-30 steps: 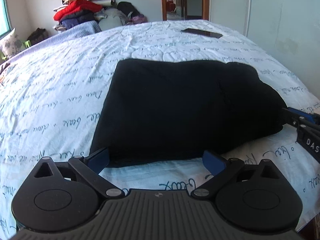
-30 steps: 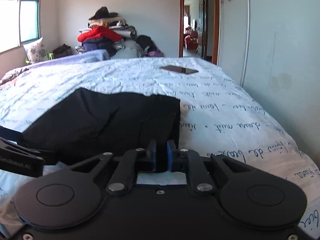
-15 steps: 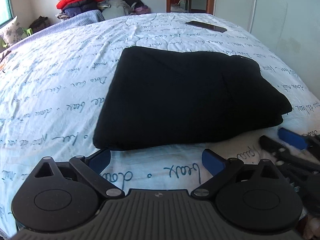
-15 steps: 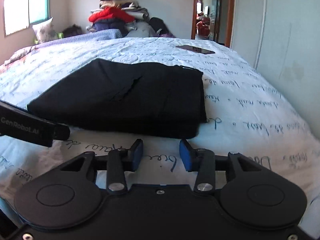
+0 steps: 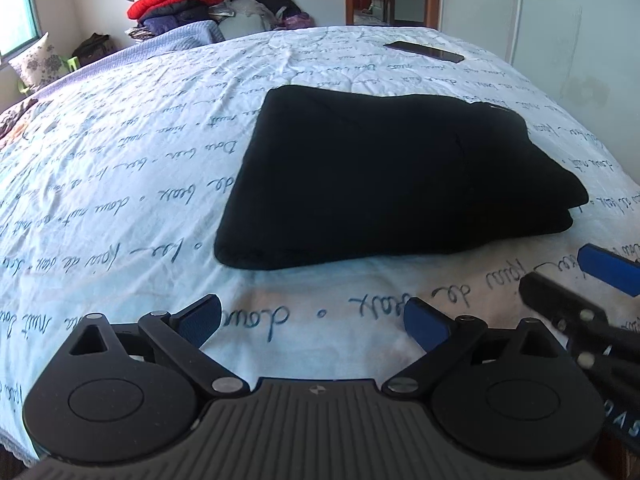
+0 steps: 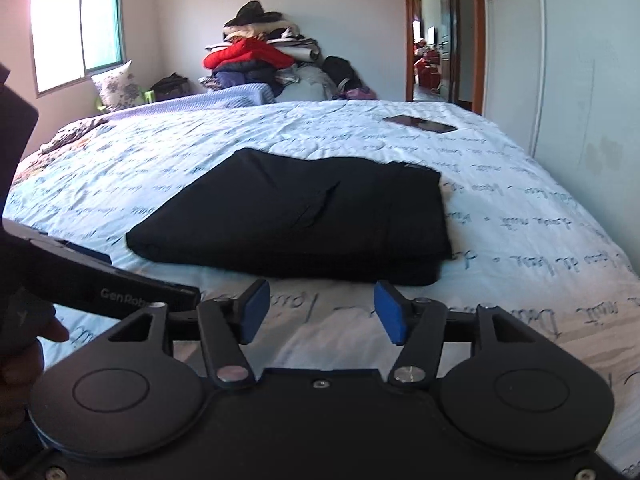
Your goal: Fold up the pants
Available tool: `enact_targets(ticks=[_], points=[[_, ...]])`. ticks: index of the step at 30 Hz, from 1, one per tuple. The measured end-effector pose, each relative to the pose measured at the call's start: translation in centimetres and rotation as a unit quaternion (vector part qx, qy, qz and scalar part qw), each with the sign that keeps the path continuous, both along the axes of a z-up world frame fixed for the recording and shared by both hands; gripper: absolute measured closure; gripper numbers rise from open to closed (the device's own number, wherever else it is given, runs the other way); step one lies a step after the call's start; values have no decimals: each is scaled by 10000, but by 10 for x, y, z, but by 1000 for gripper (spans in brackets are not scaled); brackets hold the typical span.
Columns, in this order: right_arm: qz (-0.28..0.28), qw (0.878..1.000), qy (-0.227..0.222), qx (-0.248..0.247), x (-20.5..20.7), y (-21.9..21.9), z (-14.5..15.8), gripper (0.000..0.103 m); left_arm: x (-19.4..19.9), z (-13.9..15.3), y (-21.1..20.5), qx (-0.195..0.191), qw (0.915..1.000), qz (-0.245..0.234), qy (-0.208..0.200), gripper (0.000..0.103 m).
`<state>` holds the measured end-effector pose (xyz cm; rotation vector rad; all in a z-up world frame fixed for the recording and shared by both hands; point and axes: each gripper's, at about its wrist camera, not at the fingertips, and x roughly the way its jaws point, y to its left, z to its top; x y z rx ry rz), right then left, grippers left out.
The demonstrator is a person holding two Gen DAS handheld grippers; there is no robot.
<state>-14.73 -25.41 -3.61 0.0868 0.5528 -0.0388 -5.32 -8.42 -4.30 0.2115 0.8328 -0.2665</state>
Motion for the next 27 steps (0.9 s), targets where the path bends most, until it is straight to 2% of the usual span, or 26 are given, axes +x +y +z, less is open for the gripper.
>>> enact_targets(ticks=[6, 10, 12, 16, 21, 27], points=[[80, 10000, 15, 6, 0, 13, -2, 20, -2, -4, 9, -29, 9999, 153, -1, 4], [-49, 9998, 117, 129, 5, 14, -8, 15, 0, -7, 13, 2, 9996, 274, -15, 3], [-187, 9993, 247, 209, 7, 13, -12, 8, 1, -8, 16, -21, 9995, 318, -8, 3], [-291, 9985, 454, 63, 12, 16, -20, 5, 2, -8, 19, -67, 9993, 359, 0, 2], [-273, 9981, 500, -239, 12, 25, -22, 3, 2, -9, 17, -38, 9994, 343, -15, 2], [-291, 9981, 504, -194, 12, 23, -22, 2, 3, -8, 20, -98, 9993, 368, -26, 2]])
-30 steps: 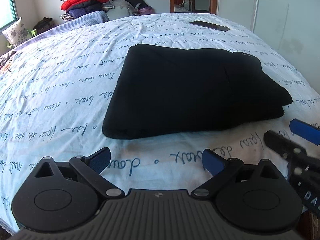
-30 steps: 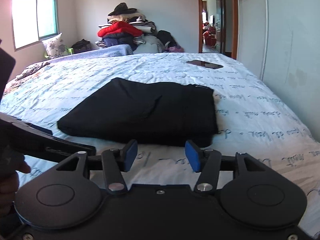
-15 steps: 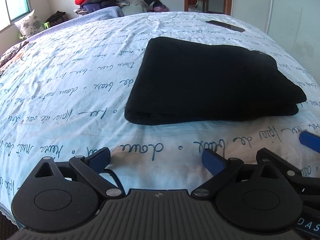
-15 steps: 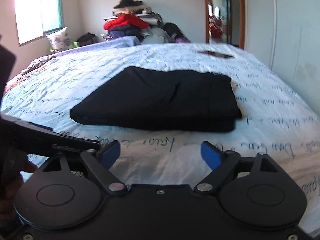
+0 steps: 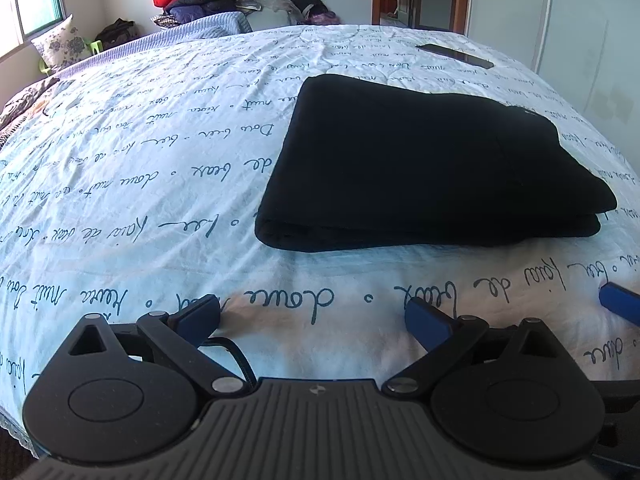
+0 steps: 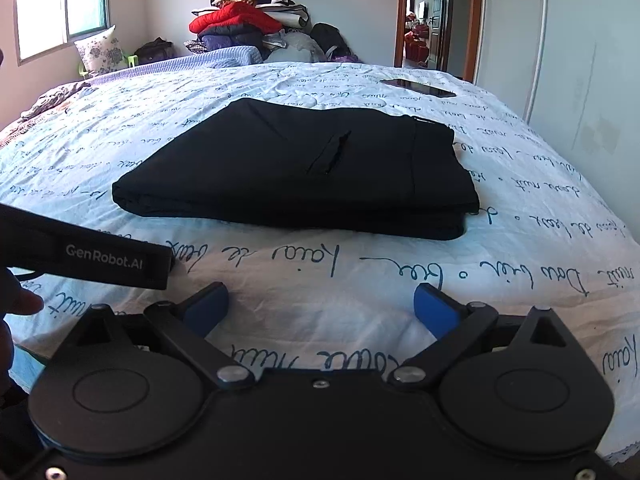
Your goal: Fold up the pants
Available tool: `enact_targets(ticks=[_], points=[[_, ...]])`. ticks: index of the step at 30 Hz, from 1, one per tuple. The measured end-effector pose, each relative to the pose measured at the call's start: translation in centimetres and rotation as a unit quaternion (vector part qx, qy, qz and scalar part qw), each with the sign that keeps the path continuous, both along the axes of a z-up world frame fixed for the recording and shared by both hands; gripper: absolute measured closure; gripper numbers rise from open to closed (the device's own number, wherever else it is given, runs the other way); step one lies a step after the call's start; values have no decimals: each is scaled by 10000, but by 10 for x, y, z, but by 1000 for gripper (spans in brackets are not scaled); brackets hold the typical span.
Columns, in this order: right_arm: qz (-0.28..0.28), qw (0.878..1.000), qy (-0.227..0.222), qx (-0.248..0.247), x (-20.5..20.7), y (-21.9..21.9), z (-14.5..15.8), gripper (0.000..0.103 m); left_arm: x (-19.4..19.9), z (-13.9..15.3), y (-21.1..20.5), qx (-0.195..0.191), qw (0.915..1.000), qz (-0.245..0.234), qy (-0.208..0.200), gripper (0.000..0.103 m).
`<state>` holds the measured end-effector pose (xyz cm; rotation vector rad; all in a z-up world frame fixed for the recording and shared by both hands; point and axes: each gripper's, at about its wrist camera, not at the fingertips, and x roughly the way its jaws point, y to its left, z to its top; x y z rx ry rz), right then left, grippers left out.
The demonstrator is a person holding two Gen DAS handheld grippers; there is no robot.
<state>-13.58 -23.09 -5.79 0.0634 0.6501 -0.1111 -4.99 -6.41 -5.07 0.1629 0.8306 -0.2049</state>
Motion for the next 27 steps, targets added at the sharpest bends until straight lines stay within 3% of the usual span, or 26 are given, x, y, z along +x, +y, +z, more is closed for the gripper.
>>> enact_targets(ticks=[6, 13, 27], points=[[-61, 10000, 12, -51, 0, 3, 1, 2, 2, 5, 7, 146, 9994, 226, -240, 2], [-137, 9995, -231, 170, -1, -4, 10, 2, 10, 0, 23, 31, 9990, 429, -79, 2], [-206, 9998, 16, -11, 5, -3, -1, 2, 9, -2, 21, 76, 9992, 389, -47, 1]])
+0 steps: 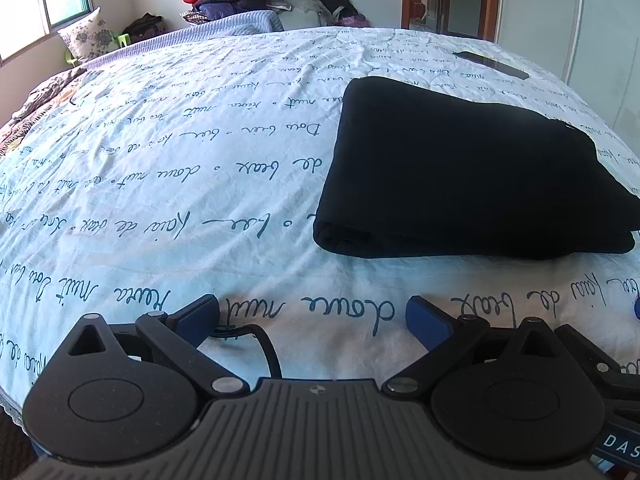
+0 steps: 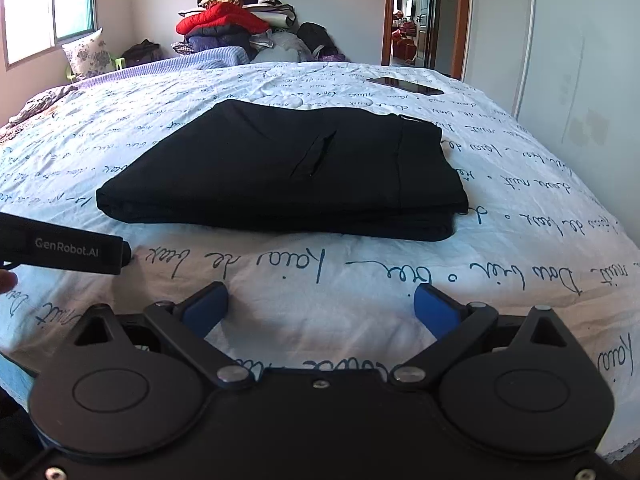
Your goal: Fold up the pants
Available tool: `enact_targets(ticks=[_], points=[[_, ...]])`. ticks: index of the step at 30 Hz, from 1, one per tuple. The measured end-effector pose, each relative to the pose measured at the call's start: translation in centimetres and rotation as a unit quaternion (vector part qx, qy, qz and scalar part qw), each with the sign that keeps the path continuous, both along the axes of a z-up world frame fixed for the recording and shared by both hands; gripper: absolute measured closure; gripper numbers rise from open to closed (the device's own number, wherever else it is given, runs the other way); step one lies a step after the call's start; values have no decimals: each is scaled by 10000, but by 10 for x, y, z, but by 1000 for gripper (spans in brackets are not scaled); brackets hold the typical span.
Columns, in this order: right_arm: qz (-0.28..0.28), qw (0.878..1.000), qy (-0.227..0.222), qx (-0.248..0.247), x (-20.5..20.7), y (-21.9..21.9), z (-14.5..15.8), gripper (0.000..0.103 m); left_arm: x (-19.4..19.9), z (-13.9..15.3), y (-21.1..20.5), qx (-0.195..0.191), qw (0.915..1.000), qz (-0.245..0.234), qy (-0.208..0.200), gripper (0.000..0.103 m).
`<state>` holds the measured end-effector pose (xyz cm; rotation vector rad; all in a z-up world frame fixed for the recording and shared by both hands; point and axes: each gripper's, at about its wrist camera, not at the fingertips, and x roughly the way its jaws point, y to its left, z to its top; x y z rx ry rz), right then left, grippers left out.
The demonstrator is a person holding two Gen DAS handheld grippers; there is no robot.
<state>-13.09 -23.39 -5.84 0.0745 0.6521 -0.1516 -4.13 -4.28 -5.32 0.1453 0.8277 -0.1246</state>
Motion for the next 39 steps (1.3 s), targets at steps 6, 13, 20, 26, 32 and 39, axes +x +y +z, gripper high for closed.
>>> enact_targets(ticks=[6, 13, 20, 26, 32, 39], points=[[-28, 9999, -61, 117, -2, -2, 3, 2, -1, -1, -2, 29, 10000, -10, -13, 0], [-19, 10000, -15, 74, 1, -2, 1, 2, -2, -2, -2, 38, 10000, -4, -57, 0], [-6, 10000, -9, 37, 1, 0, 1, 2, -1, -2, -2, 53, 10000, -31, -10, 0], [7, 10000, 5, -25, 0, 2, -1, 2, 0, -2, -1, 28, 10000, -38, 26, 0], [23, 10000, 19, -51, 0, 3, -2, 2, 0, -2, -1, 25, 10000, -34, 27, 0], [24, 10000, 20, -51, 0, 3, -2, 2, 0, -1, -1, 23, 10000, -23, 30, 0]])
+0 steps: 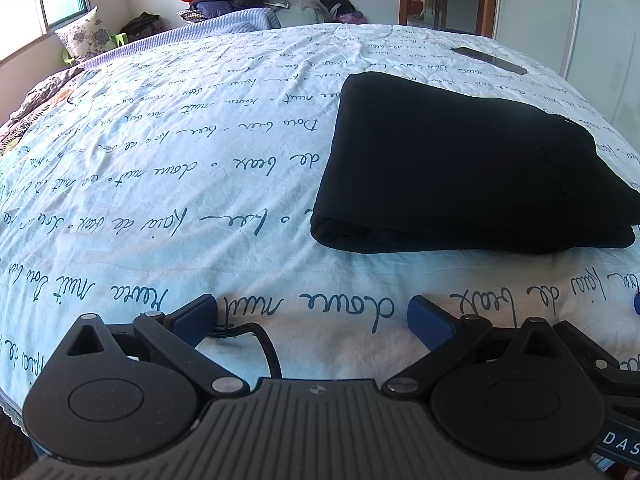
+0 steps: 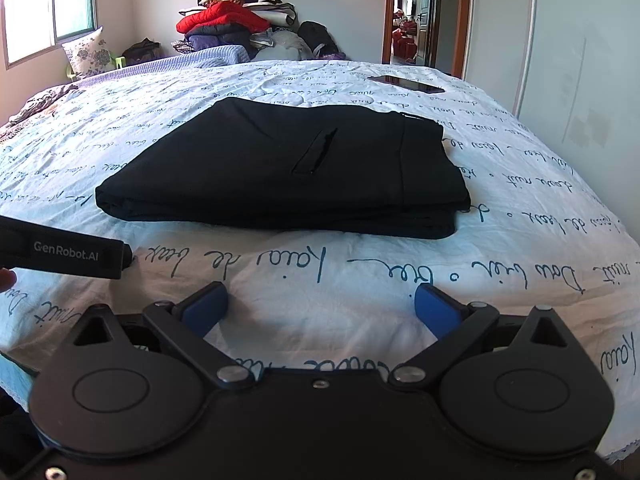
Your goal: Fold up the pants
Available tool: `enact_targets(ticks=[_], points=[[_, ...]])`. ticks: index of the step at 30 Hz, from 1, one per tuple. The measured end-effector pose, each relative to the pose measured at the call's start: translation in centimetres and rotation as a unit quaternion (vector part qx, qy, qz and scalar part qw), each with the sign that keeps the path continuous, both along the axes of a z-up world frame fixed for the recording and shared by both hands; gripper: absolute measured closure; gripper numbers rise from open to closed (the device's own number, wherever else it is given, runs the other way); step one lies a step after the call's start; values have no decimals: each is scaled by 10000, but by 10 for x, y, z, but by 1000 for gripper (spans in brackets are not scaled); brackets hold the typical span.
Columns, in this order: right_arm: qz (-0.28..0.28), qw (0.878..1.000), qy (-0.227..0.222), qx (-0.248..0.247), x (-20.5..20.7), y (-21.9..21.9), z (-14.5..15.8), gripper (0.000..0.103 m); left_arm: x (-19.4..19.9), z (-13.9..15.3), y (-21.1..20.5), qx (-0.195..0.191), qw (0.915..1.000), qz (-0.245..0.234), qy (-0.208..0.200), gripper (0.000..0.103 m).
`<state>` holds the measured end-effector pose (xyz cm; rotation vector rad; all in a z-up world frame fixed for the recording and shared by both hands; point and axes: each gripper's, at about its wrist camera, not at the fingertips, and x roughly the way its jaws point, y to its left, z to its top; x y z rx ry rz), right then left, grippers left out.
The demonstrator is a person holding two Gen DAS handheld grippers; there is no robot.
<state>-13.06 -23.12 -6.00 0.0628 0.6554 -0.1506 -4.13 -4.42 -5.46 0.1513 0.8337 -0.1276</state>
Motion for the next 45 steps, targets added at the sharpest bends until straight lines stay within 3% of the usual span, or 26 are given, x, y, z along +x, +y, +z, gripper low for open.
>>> enact_targets(ticks=[12, 45], points=[[-80, 9993, -192, 304, -10, -7, 11, 2, -4, 4, 2, -69, 10000, 34, 3, 0], [-35, 9996, -202, 216, -8, -6, 15, 2, -6, 9, 8, -57, 10000, 53, 5, 1]])
